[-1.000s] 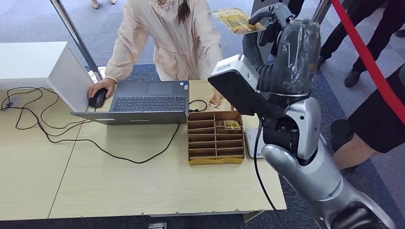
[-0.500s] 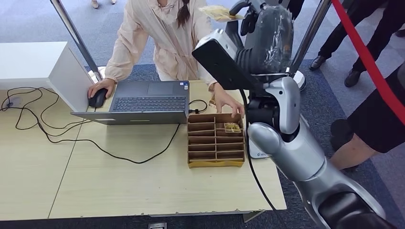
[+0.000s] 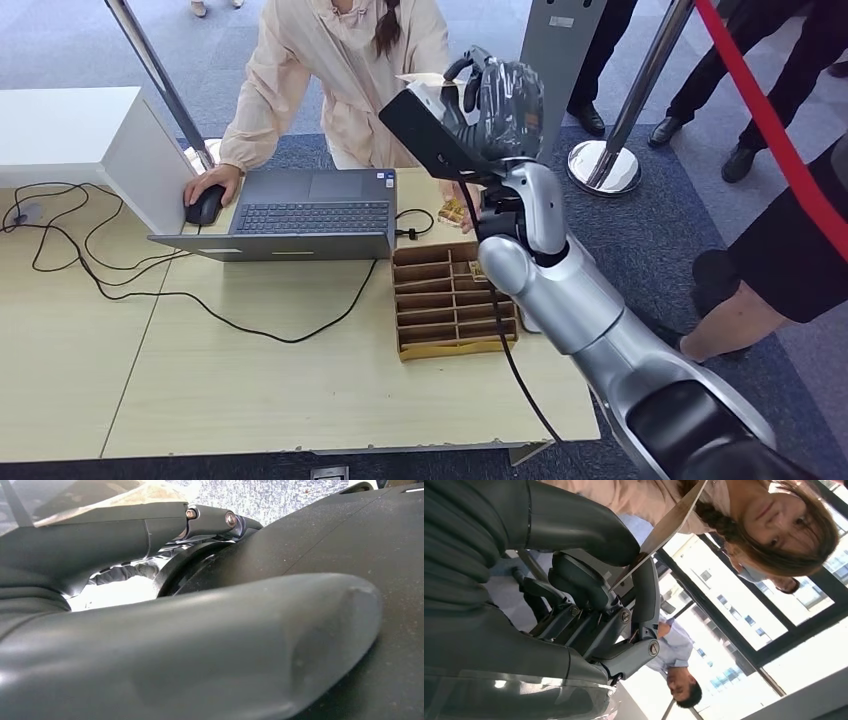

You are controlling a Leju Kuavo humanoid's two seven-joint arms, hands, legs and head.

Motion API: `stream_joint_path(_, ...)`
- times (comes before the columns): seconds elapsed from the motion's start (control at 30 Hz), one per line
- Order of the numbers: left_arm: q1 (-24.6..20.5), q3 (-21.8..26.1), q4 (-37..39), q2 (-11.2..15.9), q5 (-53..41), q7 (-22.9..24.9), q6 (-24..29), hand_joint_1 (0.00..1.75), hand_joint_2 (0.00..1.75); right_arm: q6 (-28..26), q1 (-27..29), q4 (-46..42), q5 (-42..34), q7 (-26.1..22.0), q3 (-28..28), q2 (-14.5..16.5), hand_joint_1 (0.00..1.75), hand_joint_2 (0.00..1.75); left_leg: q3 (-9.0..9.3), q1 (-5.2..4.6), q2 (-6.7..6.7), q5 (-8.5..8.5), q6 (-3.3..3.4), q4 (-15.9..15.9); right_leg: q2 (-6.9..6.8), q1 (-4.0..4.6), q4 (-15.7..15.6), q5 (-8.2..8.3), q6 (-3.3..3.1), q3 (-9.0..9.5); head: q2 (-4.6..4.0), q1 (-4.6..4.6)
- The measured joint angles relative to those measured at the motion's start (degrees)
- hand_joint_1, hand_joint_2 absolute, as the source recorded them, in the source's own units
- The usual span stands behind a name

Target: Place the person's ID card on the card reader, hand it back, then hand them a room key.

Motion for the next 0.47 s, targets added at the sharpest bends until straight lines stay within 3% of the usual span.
stream_joint_path(0.47,0.0,0.0,0.0,0.0,0.0,0.1,0.0,0.00,0.00,-0.7,0.0,7.8,-1.0,-0.7,0.1,2.2,1.75,1.75,0.00,0.00,0.01,0.00,0.00,0.0,0.00,0.00,0.0,0.00,0.00,-0.01,0.00,0.00)
